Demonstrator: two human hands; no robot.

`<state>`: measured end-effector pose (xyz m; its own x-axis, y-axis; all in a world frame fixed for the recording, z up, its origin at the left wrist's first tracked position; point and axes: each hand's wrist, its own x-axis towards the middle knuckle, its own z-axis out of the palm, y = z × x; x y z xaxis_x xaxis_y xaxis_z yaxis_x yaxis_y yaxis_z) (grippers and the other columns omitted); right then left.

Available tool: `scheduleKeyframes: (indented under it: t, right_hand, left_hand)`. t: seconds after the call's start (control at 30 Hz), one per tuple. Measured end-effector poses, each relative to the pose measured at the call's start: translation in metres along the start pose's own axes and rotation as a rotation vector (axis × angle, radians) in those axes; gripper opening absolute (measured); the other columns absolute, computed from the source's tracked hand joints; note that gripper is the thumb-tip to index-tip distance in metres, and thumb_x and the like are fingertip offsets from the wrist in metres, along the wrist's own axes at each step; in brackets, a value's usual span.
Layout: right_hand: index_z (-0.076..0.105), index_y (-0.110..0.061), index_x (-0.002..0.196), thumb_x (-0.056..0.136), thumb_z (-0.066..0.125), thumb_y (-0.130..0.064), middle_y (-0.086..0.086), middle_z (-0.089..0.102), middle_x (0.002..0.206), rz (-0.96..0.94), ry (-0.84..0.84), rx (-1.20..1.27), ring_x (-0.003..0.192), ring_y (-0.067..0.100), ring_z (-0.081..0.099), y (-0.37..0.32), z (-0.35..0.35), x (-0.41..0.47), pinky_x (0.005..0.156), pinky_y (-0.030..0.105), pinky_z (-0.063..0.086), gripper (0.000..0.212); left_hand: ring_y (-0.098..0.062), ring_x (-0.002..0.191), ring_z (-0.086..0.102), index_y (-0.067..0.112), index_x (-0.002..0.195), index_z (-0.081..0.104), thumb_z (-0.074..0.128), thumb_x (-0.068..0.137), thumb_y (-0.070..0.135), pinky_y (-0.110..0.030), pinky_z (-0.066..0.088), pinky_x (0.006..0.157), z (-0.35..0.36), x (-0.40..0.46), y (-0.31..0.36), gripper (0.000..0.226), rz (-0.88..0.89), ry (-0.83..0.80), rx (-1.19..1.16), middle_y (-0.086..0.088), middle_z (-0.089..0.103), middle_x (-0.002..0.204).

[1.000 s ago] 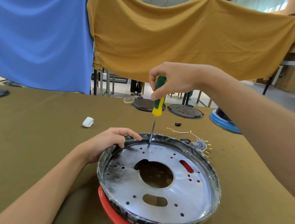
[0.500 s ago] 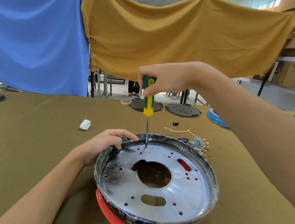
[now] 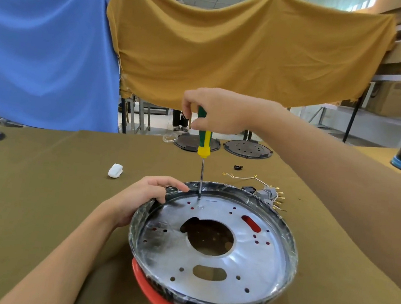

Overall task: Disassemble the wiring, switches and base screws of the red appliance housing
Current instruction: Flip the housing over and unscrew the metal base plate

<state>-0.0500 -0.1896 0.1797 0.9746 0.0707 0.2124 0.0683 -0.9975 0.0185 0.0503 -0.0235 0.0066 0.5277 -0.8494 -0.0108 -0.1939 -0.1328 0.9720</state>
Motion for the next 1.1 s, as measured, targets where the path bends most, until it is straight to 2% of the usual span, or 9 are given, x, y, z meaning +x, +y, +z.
scheduleKeyframes:
  t: [0.13, 0.23, 0.33, 0.5, 0.6, 0.73, 0.83, 1.0, 1.1]
  right_hand:
    - [0.058, -0.015, 0.113, 0.082, 0.057, 0.008, 0.004, 0.057, 0.110, 0.027, -0.057, 0.444, 0.079, 0.015, 0.052, 0.001, -0.006, -0.008, 0.062, 0.027, 0.044, 0.039]
    - [0.056, -0.013, 0.105, 0.097, 0.056, -0.030, 0.005, 0.061, 0.098, 0.181, -0.018, 0.130, 0.069, 0.014, 0.049, 0.000, 0.000, -0.005, 0.057, 0.028, 0.037, 0.019]
    - [0.056, -0.009, 0.094, 0.099, 0.038, -0.064, 0.003, 0.055, 0.078, 0.309, 0.045, -0.252, 0.064, 0.017, 0.049, 0.000, 0.005, -0.001, 0.051, 0.031, 0.033, 0.058]
    - [0.057, -0.015, 0.108, 0.097, 0.059, -0.016, -0.003, 0.057, 0.093, 0.077, -0.042, 0.062, 0.065, 0.006, 0.051, 0.002, -0.010, -0.005, 0.054, 0.022, 0.038, 0.011]
    - [0.059, -0.011, 0.108, 0.082, 0.056, 0.005, 0.007, 0.062, 0.107, 0.071, -0.066, 0.279, 0.060, 0.001, 0.052, 0.002, -0.014, -0.009, 0.048, 0.018, 0.039, 0.031]
    - [0.054, -0.009, 0.104, 0.101, 0.047, -0.048, 0.009, 0.057, 0.105, 0.220, -0.043, -0.219, 0.074, 0.016, 0.050, 0.003, 0.002, -0.004, 0.062, 0.031, 0.038, 0.039]
    - [0.050, -0.013, 0.101, 0.107, 0.037, -0.041, 0.007, 0.051, 0.101, 0.200, 0.016, -0.468, 0.082, 0.027, 0.052, 0.003, 0.010, -0.002, 0.065, 0.036, 0.042, 0.031]
    - [0.053, -0.017, 0.110, 0.088, 0.056, 0.002, -0.002, 0.051, 0.103, 0.003, 0.018, 0.318, 0.079, 0.016, 0.053, 0.002, -0.003, -0.011, 0.058, 0.022, 0.047, 0.030]
    - [0.051, -0.016, 0.108, 0.086, 0.060, -0.004, 0.005, 0.056, 0.097, 0.047, 0.000, 0.389, 0.081, 0.021, 0.055, 0.000, 0.000, -0.012, 0.057, 0.024, 0.044, 0.027]
  left_hand:
    - [-0.023, 0.088, 0.071, 0.009, 0.108, 0.072, 0.046, 0.064, 0.004, -0.031, 0.059, 0.071, 0.000, 0.000, 0.001, 0.052, -0.015, 0.001, -0.038, -0.003, 0.073, 0.111]
    - [-0.024, 0.091, 0.070, 0.011, 0.109, 0.072, 0.046, 0.061, 0.006, -0.035, 0.058, 0.076, 0.000, 0.000, 0.001, 0.054, -0.015, 0.001, -0.009, -0.002, 0.073, 0.112]
    - [-0.024, 0.094, 0.070, 0.014, 0.109, 0.073, 0.046, 0.062, 0.008, -0.038, 0.057, 0.082, 0.000, -0.001, 0.002, 0.054, -0.013, -0.004, 0.032, -0.003, 0.072, 0.113]
    - [-0.025, 0.092, 0.070, 0.013, 0.110, 0.072, 0.046, 0.062, 0.007, -0.038, 0.057, 0.080, -0.001, 0.000, 0.001, 0.055, -0.014, -0.005, 0.022, -0.006, 0.073, 0.112]
    - [-0.026, 0.094, 0.071, 0.013, 0.110, 0.072, 0.046, 0.063, 0.007, -0.037, 0.058, 0.079, -0.001, 0.000, 0.001, 0.054, -0.019, -0.016, 0.011, -0.004, 0.073, 0.112]
    - [-0.030, 0.096, 0.070, 0.014, 0.109, 0.073, 0.046, 0.063, 0.007, -0.043, 0.056, 0.084, 0.000, -0.002, 0.004, 0.054, -0.023, -0.005, 0.016, -0.007, 0.072, 0.113]
    - [-0.037, 0.102, 0.068, 0.013, 0.111, 0.072, 0.046, 0.066, 0.005, -0.051, 0.052, 0.092, 0.000, -0.003, 0.004, 0.052, -0.023, -0.003, 0.017, -0.009, 0.072, 0.114]
    - [-0.025, 0.097, 0.070, 0.011, 0.111, 0.071, 0.045, 0.068, 0.003, -0.038, 0.058, 0.082, 0.001, -0.001, 0.003, 0.051, -0.014, 0.011, 0.011, -0.002, 0.073, 0.113]
    - [-0.015, 0.092, 0.071, 0.012, 0.108, 0.073, 0.039, 0.080, -0.009, -0.030, 0.058, 0.077, 0.000, -0.001, 0.002, 0.049, -0.011, 0.008, 0.035, 0.003, 0.074, 0.110]
